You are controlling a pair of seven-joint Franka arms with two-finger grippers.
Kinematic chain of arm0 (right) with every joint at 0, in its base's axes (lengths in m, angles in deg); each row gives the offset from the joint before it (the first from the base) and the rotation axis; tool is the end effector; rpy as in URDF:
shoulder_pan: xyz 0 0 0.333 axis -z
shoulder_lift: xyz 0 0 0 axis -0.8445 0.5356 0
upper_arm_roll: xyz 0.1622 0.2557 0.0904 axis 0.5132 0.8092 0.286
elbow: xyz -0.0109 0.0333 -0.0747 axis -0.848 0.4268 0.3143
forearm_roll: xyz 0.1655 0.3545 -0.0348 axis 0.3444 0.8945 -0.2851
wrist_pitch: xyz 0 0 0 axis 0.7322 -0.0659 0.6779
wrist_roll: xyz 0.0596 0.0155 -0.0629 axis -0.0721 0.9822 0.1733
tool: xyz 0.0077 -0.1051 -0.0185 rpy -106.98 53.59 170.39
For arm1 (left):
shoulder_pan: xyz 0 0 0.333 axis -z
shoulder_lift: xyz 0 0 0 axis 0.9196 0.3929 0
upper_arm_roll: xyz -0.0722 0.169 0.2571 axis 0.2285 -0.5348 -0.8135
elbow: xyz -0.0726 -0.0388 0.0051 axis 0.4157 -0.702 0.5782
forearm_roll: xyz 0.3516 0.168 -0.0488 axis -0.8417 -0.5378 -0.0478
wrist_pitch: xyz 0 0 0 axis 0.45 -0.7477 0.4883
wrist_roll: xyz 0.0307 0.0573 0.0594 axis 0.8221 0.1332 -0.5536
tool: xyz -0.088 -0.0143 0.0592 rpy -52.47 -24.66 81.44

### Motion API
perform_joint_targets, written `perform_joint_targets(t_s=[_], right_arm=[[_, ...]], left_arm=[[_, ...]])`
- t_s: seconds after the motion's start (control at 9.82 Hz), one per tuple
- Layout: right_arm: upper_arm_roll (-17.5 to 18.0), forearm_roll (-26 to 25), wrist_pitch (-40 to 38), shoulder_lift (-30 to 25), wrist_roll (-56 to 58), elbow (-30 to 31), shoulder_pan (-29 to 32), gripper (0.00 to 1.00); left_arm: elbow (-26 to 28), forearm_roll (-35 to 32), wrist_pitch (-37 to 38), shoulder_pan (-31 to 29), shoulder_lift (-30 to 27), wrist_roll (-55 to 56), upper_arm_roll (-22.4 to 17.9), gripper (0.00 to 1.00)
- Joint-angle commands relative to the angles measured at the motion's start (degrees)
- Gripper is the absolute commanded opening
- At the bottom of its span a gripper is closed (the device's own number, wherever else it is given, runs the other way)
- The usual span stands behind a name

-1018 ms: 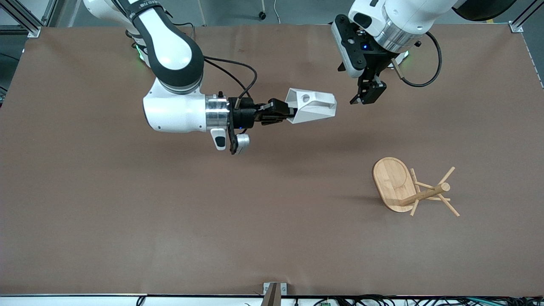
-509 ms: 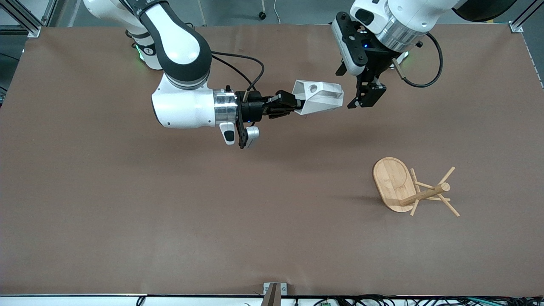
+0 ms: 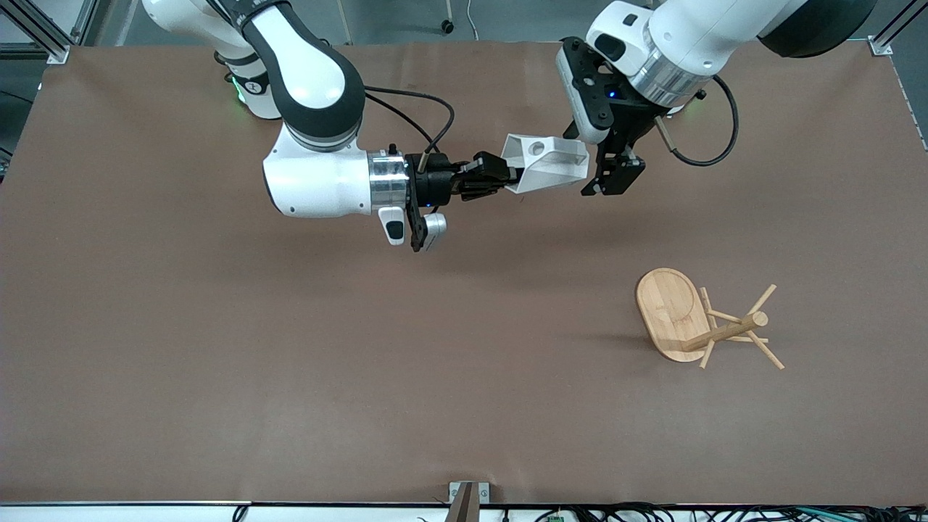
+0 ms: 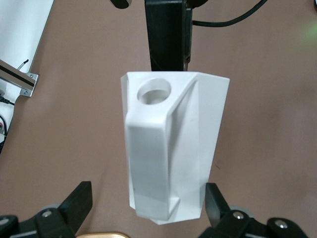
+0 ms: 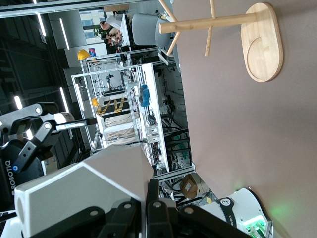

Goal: Hang cup on rack
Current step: 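Grasp the cup with the left gripper while the right gripper holds it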

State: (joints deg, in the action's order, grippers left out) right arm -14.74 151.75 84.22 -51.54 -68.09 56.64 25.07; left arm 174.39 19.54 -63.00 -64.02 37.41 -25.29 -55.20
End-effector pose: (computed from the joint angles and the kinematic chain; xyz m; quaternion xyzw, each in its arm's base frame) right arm 0.5341 0.4511 0.4665 -0.7782 0.0039 0.1012 0.6198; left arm 0.4940 -0.3194 0.6195 0.7645 -0.6245 0.1197 0.1057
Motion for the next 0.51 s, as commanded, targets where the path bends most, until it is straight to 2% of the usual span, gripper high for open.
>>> perform_joint_targets(t_s=[0.0,0.2,0.41], right_arm=[[1.1,1.3,-0.6,0.0,0.9,-0.5,0.8,0.0],[1.1,1.3,-0.6,0.0,0.9,-0.4,0.8,0.0],[1.1,1.3,-0.7,0.0,0.9,-0.4,0.8,0.0]], left_arm=[[1.8,0.8,-1.4,-0.2,1.7,-1.1,1.0,1.0],[1.8,0.8,-1.4,-0.1,2.5,-1.1,1.7,0.99],[1.7,0.8,-1.4,-0.2,2.8,-1.1,1.8,0.94]])
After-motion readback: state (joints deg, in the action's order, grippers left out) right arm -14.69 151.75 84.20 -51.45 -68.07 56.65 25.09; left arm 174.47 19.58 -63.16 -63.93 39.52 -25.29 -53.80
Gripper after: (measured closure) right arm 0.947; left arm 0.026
